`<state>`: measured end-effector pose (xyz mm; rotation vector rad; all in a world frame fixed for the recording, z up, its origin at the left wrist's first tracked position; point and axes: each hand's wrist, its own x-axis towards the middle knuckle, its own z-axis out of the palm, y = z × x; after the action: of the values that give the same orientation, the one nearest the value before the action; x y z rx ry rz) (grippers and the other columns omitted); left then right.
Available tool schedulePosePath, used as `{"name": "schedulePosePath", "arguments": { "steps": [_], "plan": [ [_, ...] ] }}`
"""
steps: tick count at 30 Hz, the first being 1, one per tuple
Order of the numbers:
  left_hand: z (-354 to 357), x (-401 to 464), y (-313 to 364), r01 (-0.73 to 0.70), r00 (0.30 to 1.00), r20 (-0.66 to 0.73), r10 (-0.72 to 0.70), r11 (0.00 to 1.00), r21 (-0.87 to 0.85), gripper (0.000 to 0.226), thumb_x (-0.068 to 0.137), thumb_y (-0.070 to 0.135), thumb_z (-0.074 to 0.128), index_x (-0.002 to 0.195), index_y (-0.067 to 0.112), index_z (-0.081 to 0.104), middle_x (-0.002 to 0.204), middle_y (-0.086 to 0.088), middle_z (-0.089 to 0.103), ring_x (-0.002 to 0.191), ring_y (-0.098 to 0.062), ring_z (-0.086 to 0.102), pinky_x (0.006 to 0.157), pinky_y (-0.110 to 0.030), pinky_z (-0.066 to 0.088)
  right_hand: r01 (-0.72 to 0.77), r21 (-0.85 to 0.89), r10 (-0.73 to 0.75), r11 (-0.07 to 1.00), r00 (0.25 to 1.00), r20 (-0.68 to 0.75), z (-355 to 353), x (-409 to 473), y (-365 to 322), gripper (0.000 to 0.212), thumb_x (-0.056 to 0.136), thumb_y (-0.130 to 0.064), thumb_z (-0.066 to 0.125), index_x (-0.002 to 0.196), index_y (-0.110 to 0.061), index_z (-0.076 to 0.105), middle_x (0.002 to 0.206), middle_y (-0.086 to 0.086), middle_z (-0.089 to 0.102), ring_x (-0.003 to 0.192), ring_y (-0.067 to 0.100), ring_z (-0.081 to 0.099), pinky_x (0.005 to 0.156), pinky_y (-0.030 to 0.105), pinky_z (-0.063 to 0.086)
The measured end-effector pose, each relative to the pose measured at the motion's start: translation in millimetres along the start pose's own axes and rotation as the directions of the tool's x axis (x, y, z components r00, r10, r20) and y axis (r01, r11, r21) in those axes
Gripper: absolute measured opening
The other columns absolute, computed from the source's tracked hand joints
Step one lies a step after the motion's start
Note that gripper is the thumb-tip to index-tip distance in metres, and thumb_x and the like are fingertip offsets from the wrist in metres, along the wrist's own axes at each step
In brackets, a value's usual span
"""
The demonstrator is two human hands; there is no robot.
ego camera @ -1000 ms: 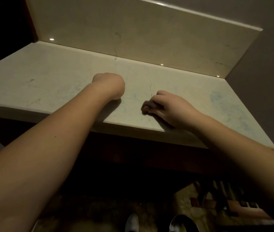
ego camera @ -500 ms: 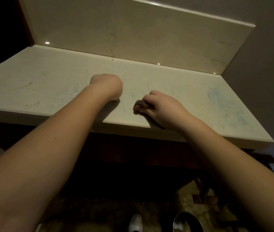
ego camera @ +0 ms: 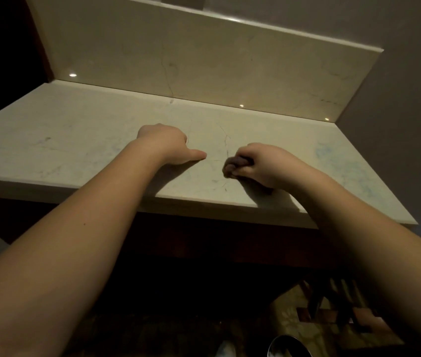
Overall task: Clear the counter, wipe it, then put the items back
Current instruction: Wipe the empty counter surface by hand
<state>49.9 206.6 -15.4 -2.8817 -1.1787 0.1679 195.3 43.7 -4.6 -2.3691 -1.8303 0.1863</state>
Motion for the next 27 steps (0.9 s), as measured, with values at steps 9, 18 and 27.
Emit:
{"name": "schedulePosePath", "arguments": {
  "steps": [9, 18, 27],
  "plan": [
    [4, 5, -2, -0.052, 0.998, -0.047, 0.052, 0.999, 0.017, 0.079, 0.068, 0.093, 0.025, 0.094, 0.026, 0.057, 0.092, 0.001, 0.058, 0.079, -0.019, 0.052, 0.056, -0.029, 0.032, 0.178, -0.028, -0.177, 0.984, 0.983, 0.056, -2, -50, 21, 0.023, 0.083, -0.048, 0.053, 0.091, -0.026, 0.058, 0.085, -0.011, 0.045, 0.075, 0.010, 0.047, 0.064, 0.031, 0.039],
    [3, 13, -1, -0.008, 0.999, -0.034, 0.007, 1.000, -0.010, 0.075, 0.073, 0.089, 0.029, 0.096, 0.025, 0.061, 0.091, 0.005, 0.060, 0.079, -0.016, 0.055, 0.061, -0.029, 0.042, 0.012, -0.047, -0.014, 0.999, 0.999, -0.032, -11, 56, 56, 0.018, 0.088, -0.037, 0.060, 0.087, -0.020, 0.057, 0.087, -0.002, 0.053, 0.085, 0.023, 0.051, 0.066, 0.032, 0.033],
    [6, 19, 2, 0.037, 0.998, -0.044, -0.038, 0.999, -0.023, 0.073, 0.074, 0.088, 0.027, 0.090, 0.026, 0.062, 0.086, 0.006, 0.060, 0.073, -0.013, 0.055, 0.059, -0.028, 0.044, 0.320, -0.096, -0.311, 0.943, 0.946, 0.093, -7, -18, 50, 0.033, 0.079, -0.060, 0.039, 0.087, -0.030, 0.052, 0.083, -0.011, 0.044, 0.069, 0.010, 0.047, 0.057, 0.032, 0.039]
  ]
}}
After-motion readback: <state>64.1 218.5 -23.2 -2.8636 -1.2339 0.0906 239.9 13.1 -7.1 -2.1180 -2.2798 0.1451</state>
